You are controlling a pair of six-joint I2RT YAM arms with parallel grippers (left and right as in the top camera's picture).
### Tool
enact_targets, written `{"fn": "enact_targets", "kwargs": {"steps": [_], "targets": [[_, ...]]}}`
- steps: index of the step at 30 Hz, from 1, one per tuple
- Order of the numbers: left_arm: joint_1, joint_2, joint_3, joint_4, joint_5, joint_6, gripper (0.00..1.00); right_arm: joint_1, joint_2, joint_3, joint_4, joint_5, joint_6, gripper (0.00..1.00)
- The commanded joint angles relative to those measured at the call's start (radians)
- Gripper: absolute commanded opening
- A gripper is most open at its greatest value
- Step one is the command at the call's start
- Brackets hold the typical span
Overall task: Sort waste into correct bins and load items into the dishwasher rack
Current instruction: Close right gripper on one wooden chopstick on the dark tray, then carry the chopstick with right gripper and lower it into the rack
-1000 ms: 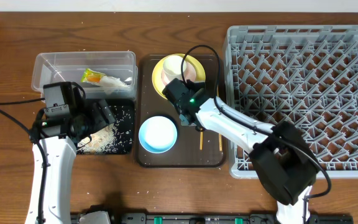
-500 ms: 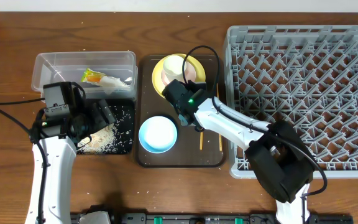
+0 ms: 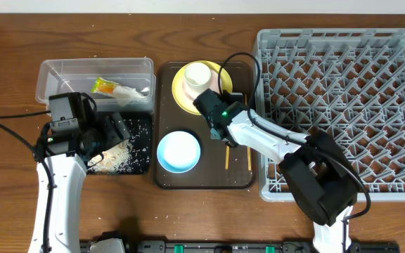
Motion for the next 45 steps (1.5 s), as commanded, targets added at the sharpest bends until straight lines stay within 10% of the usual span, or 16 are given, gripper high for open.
{"fn": "enact_targets", "kwargs": {"steps": [1, 8, 27, 45], "targets": [[0.003, 0.002, 0.019, 0.001, -0.006, 0.001, 0.95, -0.009, 0.011, -0.01, -0.001, -0.017, 0.014, 0.29], [0.003, 0.002, 0.019, 0.001, -0.006, 0.001, 0.95, -0.007, 0.011, -0.01, -0.02, -0.056, 0.014, 0.32], [0.003, 0.002, 0.019, 0.0, -0.006, 0.001, 0.95, -0.006, 0.011, -0.014, -0.049, -0.136, 0.015, 0.01], [0.003, 0.002, 0.019, 0.0, -0.006, 0.001, 0.95, -0.071, -0.229, 0.008, -0.119, -0.106, -0.166, 0.01]]}}
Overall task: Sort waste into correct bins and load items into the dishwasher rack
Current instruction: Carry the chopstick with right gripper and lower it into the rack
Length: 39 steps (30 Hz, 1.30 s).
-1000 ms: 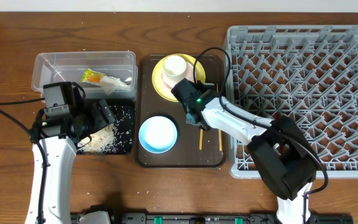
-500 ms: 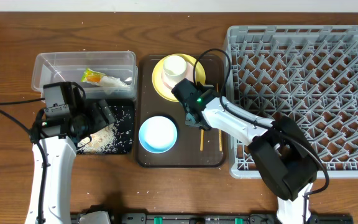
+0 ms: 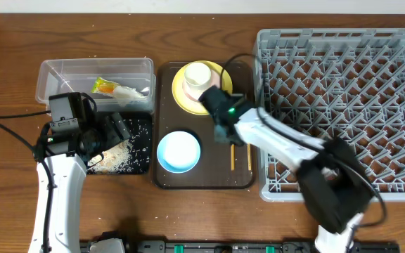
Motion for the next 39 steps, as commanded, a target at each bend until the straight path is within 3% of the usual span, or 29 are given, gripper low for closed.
{"fn": "enact_targets", "kwargs": {"steps": [1, 13, 24, 39], "targets": [[0.003, 0.002, 0.019, 0.001, -0.006, 0.002, 0.95, -0.051, -0.147, 0.008, -0.024, 0.02, -0.098, 0.01], [0.003, 0.002, 0.019, 0.001, -0.006, 0.002, 0.95, -0.228, -0.372, 0.008, -0.13, 0.02, -0.323, 0.01], [0.003, 0.002, 0.019, 0.001, -0.006, 0.002, 0.95, -0.391, -0.349, 0.003, -0.19, 0.011, -0.373, 0.01], [0.003, 0.002, 0.019, 0.001, -0.006, 0.001, 0.95, -0.405, -0.246, -0.008, -0.158, 0.009, -0.444, 0.01]]}}
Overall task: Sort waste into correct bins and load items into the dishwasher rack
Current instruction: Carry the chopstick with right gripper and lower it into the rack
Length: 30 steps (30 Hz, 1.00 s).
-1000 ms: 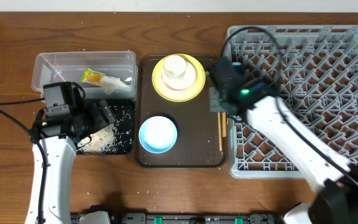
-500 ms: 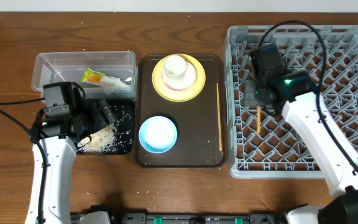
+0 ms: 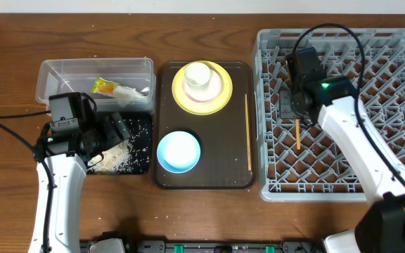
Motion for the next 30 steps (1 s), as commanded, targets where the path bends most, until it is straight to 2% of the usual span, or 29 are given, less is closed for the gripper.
{"fn": "enact_targets", "kwargs": {"steps": [1, 13, 30], "targets": [[0.003, 0.002, 0.019, 0.001, -0.006, 0.001, 0.95, -0.011, 0.041, -0.007, 0.013, 0.004, -0.025, 0.01], [0.003, 0.002, 0.019, 0.001, -0.006, 0.001, 0.95, -0.011, 0.146, -0.007, 0.094, 0.004, -0.05, 0.01], [0.003, 0.002, 0.019, 0.0, -0.006, 0.001, 0.95, -0.011, 0.174, -0.007, 0.13, -0.046, -0.058, 0.03]]}}
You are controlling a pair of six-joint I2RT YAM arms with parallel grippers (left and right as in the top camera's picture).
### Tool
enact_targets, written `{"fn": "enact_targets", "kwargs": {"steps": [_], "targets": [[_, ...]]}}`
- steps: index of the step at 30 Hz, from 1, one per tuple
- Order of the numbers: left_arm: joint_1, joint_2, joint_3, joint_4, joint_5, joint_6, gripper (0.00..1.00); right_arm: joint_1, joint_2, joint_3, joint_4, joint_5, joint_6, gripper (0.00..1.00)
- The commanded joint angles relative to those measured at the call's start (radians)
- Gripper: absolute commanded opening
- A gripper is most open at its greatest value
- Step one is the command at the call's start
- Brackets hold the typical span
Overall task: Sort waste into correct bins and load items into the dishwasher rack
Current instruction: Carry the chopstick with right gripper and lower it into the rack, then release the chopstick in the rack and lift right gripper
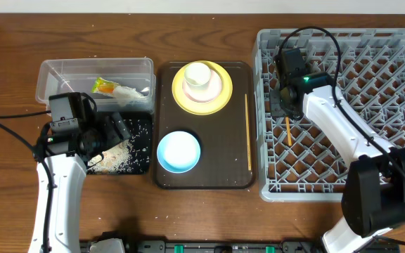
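Note:
My right gripper (281, 107) is over the left part of the grey dishwasher rack (399, 42), shut on a wooden chopstick (287, 132) that points toward the table's front, down among the tines. A second chopstick (248, 133) lies along the right side of the brown tray (167, 179). On the tray stand a yellow plate (220, 98) bearing a pink dish and a cream cup (197, 76), and a blue bowl (179, 151). My left gripper (115, 129) hangs open over the black bin (140, 163) of spilled rice.
A clear plastic bin (48, 77) at the back left holds an orange-and-white wrapper (114, 88). The rack's tines fill the right of the table. A black cable loops above the right arm.
My right gripper has moved a little left and toward the rack's left edge, carrying the chopstick with it. The left arm and the tray's contents have not moved.
At first my right gripper was low over the tray beside the yellow plate, with two chopsticks under it. Then it stood at those chopsticks. A second ago it held one over the rack, leaving the other on the tray. Now it is further left in the rack.

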Motion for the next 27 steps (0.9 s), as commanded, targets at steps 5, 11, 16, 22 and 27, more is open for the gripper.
{"fn": "enact_targets", "kwargs": {"steps": [5, 11, 16, 22, 27], "targets": [[0.003, 0.002, 0.019, 0.001, -0.006, 0.001, 0.95, -0.011, 0.016, -0.006, 0.008, -0.016, -0.01, 0.02], [0.003, 0.002, 0.019, 0.001, -0.006, 0.001, 0.95, -0.011, 0.024, -0.006, 0.011, -0.019, -0.01, 0.02], [0.003, 0.002, 0.019, 0.001, -0.006, 0.001, 0.95, -0.011, 0.025, -0.009, 0.011, -0.018, -0.01, 0.03], [0.003, 0.002, 0.019, 0.001, -0.006, 0.001, 0.95, -0.011, 0.025, -0.048, 0.043, -0.019, 0.004, 0.07], [0.003, 0.002, 0.019, 0.001, -0.006, 0.001, 0.95, -0.011, 0.025, -0.109, 0.114, -0.051, 0.009, 0.07]]}}
